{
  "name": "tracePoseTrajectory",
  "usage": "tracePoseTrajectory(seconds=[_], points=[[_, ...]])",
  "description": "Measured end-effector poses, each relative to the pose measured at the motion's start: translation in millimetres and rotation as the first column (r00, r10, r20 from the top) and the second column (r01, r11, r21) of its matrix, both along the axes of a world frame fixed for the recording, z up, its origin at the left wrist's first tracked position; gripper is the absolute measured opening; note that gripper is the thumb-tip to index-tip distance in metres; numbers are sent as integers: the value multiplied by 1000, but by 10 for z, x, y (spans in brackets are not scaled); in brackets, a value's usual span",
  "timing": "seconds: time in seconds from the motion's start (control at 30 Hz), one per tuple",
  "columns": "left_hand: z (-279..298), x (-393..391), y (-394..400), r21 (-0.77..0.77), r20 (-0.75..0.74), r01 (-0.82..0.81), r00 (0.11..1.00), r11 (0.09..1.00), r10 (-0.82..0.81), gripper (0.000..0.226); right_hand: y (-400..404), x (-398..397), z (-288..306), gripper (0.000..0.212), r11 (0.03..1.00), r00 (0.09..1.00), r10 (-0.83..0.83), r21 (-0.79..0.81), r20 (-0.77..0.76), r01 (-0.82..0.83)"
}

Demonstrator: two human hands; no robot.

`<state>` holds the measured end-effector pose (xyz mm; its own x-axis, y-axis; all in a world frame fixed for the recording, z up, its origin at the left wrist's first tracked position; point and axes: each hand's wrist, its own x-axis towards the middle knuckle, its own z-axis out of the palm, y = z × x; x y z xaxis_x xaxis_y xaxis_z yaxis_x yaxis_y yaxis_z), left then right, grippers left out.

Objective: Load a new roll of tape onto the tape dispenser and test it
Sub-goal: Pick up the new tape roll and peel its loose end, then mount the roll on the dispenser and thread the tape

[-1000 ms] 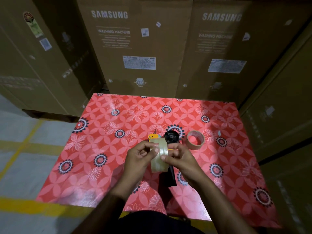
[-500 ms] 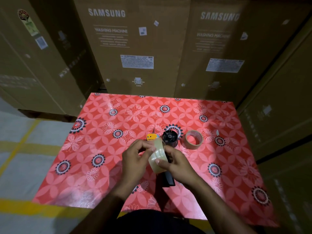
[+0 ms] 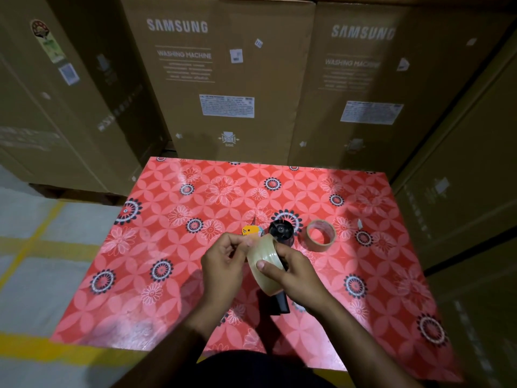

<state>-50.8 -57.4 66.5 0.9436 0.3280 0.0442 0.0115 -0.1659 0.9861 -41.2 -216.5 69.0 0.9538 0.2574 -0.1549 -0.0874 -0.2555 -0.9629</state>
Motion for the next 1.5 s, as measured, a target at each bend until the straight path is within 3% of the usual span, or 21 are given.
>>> tracePoseTrajectory(seconds=[0.13, 0.2, 0.33, 0.4, 0.47, 0.57, 0.6, 0.7, 0.73, 0.8, 0.9, 0.97, 1.07, 1.23, 1.4, 1.5], points=[[49, 54, 13, -44, -62, 69, 995, 997, -72, 25, -75, 14, -25, 39, 999, 999, 40, 17, -18, -39], [85, 81, -8, -187, -124, 33, 991, 982, -57, 17, -94, 32, -14, 42, 998, 998, 58, -9, 2, -58], [105, 122, 0, -472, -240, -21, 965, 881, -106, 15, -170, 115, -36, 49, 991, 990, 84, -113, 116, -71], [115, 128, 3, -601, -293, -96, 950, 794, -106, 13, -201, 139, -28, 53, 987, 987, 127, -114, 102, -116], [121, 145, 18, -670, -303, -127, 946, 731, -113, 10, -218, 160, -1, 58, 981, 983, 166, -114, 75, -157], [123, 180, 68, -689, -240, -74, 962, 721, -130, 17, -233, 198, -47, 50, 970, 973, 120, -231, 196, -73], [147, 187, 80, -698, -216, -50, 966, 715, -143, 20, -235, 202, -64, 48, 980, 984, 89, -188, 157, -59], [155, 202, 98, -701, -170, 23, 965, 713, -198, 17, -214, 182, -94, 32, 955, 975, 102, 295, -196, -40], [167, 203, 97, -699, -167, 36, 963, 715, -212, 15, -199, 178, -124, 35, 913, 955, 107, 409, -278, 17], [138, 207, 123, -685, -159, 62, 960, 726, -232, 11, -182, 169, -200, 60, 845, 923, 65, 513, -380, 152], [67, 195, 213, -628, -140, 108, 959, 771, -248, 8, -201, 190, -316, 102, 887, 932, -89, 398, -351, 235], [-16, 189, 283, -603, -148, 94, 963, 792, -226, 6, -256, 230, -365, 114, 953, 970, -161, 227, -182, 201], [-149, 192, 362, -581, -219, 75, 944, 811, -245, 20, -376, 334, -445, 111, 994, 991, -101, -25, 83, 103], [-321, 221, 407, -458, -329, 174, 878, 872, -348, 35, -444, 427, -418, 107, 971, 987, 95, -229, 128, -64], [-480, 379, 523, -244, -386, 184, 882, 952, -269, 17, -442, 712, -463, 117, 936, 977, -60, -328, 207, 126], [-563, 564, 565, -126, -399, 170, 893, 977, -207, 19, -378, 957, -516, 125, 904, 968, -151, -368, 198, 217]])
